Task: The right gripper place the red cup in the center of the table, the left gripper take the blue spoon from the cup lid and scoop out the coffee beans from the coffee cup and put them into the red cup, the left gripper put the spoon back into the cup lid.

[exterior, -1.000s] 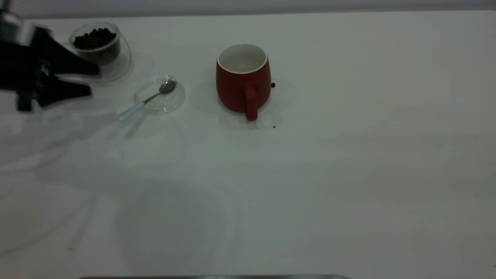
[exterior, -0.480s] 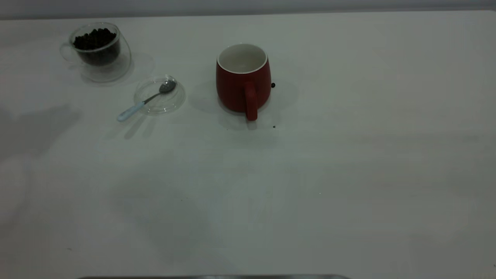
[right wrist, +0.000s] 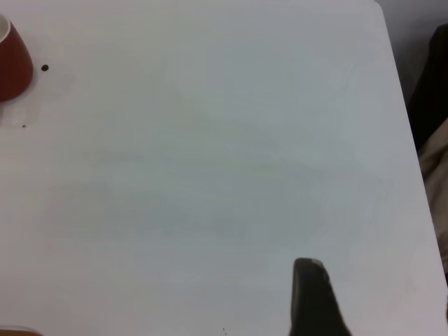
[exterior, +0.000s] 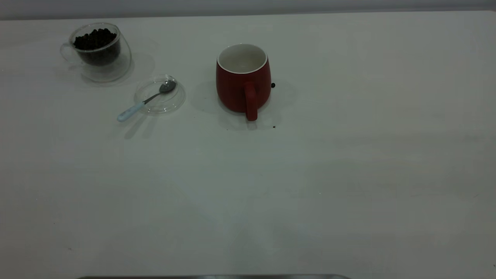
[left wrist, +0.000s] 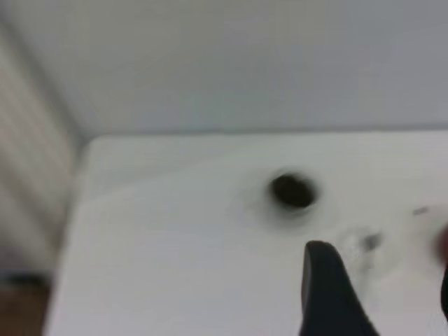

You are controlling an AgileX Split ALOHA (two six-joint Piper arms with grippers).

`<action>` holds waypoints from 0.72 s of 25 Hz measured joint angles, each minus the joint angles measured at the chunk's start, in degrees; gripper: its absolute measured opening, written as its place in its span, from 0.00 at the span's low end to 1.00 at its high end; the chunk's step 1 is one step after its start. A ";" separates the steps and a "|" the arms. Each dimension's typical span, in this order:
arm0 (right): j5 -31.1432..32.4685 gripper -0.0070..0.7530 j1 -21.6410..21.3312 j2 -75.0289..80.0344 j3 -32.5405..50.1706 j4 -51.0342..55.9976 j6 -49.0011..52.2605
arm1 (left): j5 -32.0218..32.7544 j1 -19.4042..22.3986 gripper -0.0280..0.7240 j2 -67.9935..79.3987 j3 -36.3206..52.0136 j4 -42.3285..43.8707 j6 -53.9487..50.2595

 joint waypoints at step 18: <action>0.00 0.64 0.00 0.00 0.00 0.00 0.00 | 13.06 -26.90 0.62 -28.40 28.42 22.63 -20.17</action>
